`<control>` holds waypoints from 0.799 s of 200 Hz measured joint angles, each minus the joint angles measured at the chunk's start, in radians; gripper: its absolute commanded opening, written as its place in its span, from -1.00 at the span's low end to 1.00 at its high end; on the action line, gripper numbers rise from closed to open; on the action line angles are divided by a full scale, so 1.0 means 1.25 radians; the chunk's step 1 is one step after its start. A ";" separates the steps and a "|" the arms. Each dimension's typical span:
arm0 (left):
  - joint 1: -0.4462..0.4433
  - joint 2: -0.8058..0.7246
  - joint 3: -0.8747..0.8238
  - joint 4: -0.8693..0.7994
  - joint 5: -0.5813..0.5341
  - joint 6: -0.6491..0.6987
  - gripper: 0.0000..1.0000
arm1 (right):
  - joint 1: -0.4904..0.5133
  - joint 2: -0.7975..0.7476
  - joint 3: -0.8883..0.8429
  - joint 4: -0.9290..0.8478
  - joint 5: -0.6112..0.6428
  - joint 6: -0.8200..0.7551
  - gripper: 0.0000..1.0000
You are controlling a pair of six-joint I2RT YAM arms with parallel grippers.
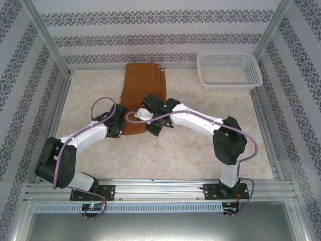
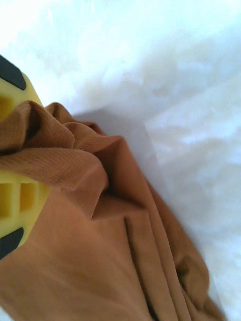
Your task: Roll up the long pants
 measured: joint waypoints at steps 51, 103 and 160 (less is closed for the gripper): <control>0.002 0.092 0.179 -0.072 -0.014 0.029 -0.80 | -0.073 0.050 0.144 -0.056 -0.039 -0.015 -1.00; 0.013 0.210 0.283 -0.130 -0.016 0.062 -0.77 | -0.136 0.189 0.280 -0.095 -0.072 -0.040 -1.00; 0.034 0.309 0.350 -0.160 -0.016 0.083 -0.78 | -0.182 0.220 0.266 -0.072 -0.016 -0.074 0.02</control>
